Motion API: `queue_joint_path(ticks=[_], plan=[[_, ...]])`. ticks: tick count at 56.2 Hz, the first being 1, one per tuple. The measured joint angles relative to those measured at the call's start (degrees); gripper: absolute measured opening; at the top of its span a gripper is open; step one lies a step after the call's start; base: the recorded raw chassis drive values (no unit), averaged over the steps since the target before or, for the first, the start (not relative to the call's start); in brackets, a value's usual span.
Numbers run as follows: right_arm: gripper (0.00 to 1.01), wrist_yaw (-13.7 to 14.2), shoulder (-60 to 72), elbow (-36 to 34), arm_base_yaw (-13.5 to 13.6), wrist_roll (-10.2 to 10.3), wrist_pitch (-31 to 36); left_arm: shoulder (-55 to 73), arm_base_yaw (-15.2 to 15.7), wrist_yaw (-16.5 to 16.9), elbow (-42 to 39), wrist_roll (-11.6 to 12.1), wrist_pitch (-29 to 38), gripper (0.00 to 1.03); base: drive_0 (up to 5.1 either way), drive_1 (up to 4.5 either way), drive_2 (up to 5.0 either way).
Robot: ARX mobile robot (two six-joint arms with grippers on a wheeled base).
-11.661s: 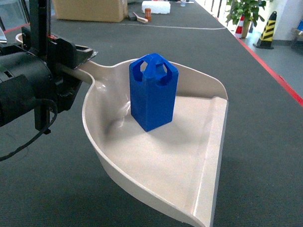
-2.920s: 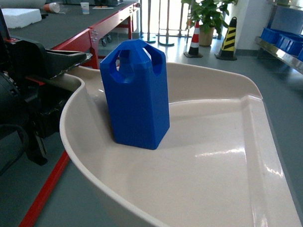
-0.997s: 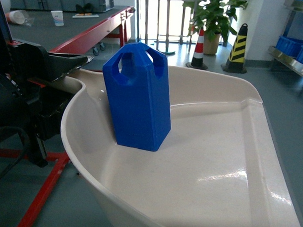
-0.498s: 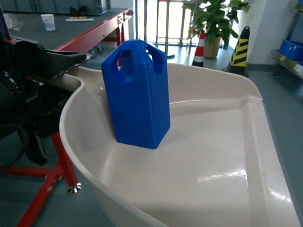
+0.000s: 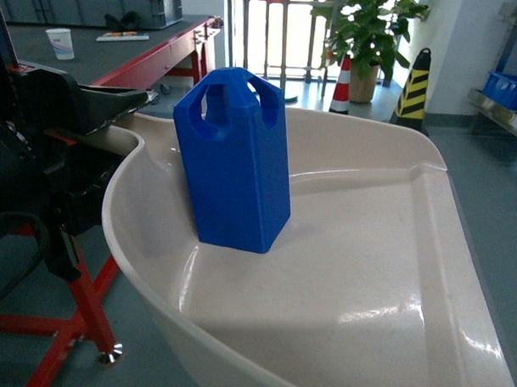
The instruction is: Place part in tray to right shelf
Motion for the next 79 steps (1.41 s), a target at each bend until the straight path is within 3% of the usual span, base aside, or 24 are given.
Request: queue_joint_path(ticks=[5,79], plan=[[0.98,0.00,0.48,0.00,0.02,0.00,-0.15,0.11,0.50,-0.46,0.00,0.02,-0.24,0.14,0.1,4.13,-4.0],[0.98,0.00,0.26,0.00,0.00,0.00,-0.11,0.11,0.00,0.02,0.04,0.00,-0.07,0.14,-1.7,-1.67,-1.7]])
